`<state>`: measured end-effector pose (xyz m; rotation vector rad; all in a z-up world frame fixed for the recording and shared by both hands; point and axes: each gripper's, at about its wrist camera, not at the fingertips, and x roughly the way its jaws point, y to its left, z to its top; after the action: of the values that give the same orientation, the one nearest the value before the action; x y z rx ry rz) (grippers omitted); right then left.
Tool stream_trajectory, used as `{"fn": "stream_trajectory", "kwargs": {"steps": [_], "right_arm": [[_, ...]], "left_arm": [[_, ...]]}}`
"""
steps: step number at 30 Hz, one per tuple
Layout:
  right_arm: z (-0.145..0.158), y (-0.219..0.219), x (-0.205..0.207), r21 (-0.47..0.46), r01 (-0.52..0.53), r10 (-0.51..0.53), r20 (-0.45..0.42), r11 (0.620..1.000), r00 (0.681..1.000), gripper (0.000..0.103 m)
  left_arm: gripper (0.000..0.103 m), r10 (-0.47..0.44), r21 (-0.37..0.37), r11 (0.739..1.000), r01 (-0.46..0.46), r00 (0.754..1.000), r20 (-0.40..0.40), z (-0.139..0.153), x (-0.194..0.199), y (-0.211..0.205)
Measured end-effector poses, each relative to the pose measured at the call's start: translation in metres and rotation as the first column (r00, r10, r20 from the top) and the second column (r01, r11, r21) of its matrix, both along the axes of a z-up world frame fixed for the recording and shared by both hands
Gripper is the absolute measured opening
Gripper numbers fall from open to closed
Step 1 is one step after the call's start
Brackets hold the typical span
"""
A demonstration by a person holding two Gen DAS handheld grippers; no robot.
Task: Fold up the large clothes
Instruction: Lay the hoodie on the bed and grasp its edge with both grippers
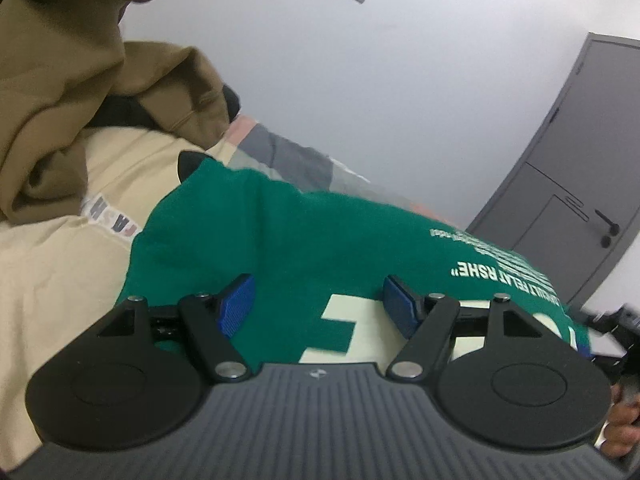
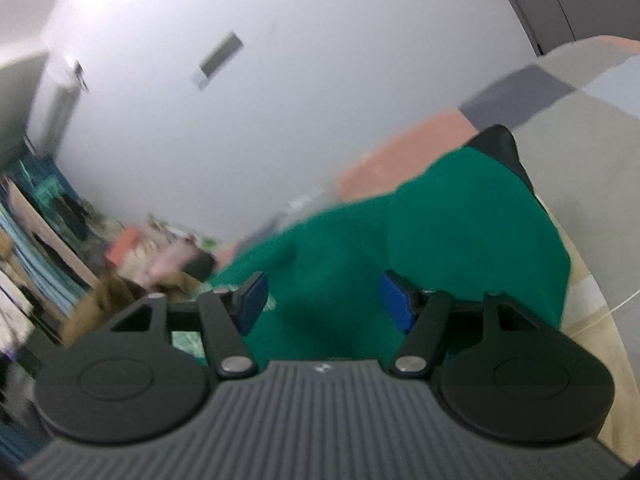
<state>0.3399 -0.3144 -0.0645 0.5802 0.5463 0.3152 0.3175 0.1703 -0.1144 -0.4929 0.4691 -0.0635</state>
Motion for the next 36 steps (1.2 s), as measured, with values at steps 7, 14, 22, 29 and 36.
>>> {"fn": "stream_trajectory", "kwargs": {"steps": [7,14,22,29,36], "right_arm": [[-0.02,0.008,0.019,-0.067,-0.004,0.001,-0.047,0.998,0.999,0.064],[0.016,-0.019,-0.013,-0.141,0.12,-0.111,0.065,0.983,0.992,0.086],[-0.027,-0.055,-0.005,-0.049,0.121,-0.128,-0.189,0.991,0.974,0.087],[-0.034,-0.03,0.004,-0.064,0.051,-0.063,-0.19,0.997,0.98,0.061],[0.004,-0.03,0.0,-0.121,0.065,-0.062,0.028,0.991,0.998,0.023]], "left_arm": [[0.077,0.021,0.001,1.0,-0.021,1.0,0.017,0.01,-0.009,0.012],[0.081,0.192,-0.038,0.98,-0.193,0.981,-0.03,0.024,-0.032,0.053],[0.083,0.095,-0.272,0.952,-0.139,0.981,-0.171,-0.003,-0.041,0.071],[0.056,0.071,-0.056,0.995,-0.08,0.987,-0.141,0.006,-0.043,0.034],[0.019,0.104,0.003,0.995,-0.104,0.992,0.071,0.045,-0.029,0.036]]}}
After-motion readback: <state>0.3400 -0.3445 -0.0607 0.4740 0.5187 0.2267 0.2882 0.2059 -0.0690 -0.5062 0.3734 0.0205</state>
